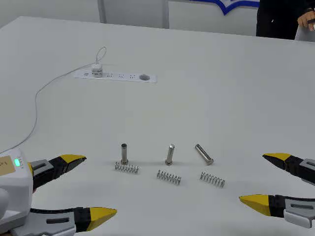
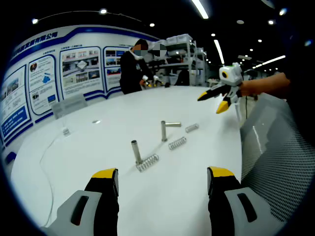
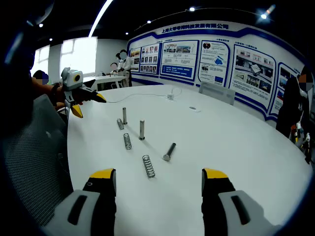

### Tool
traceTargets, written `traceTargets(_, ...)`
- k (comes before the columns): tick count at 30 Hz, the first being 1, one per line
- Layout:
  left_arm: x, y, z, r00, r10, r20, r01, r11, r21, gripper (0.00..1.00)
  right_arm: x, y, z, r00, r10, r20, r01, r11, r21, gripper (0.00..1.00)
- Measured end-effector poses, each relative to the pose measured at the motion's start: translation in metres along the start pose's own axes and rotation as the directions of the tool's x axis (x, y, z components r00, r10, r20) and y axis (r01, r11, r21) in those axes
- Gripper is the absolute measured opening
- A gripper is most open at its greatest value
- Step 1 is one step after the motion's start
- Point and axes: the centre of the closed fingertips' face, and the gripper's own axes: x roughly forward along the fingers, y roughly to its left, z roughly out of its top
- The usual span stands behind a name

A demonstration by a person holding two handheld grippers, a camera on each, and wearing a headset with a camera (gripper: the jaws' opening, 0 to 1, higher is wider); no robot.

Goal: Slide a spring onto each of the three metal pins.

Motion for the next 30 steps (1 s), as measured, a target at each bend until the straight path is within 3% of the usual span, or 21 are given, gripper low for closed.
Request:
traceTargets(19, -0.003, 0.000, 0.001, 1.0000, 0.004, 0.007, -0.004, 1.000, -0.001, 0.75, -0.002, -0.003, 0.005, 1.0000, -0.008, -0.005, 0.008, 1.000, 0.018, 0.71)
traceTargets(26, -0.003, 0.000, 0.002, 0.9999, 0.010, 0.012, -0.010, 1.000, -0.004, 0.75, 0.008, -0.011, 0.012, 0.9996, -0.016, -0.025, 0.017, 0.999, 0.034, 0.70)
traceTargets(30, -0.003, 0.000, 0.001, 0.9999, 0.011, 0.009, -0.011, 1.000, -0.004, 0.75, 0.015, -0.018, 0.018, 0.9988, -0.027, -0.041, 0.028, 0.999, 0.025, 0.62)
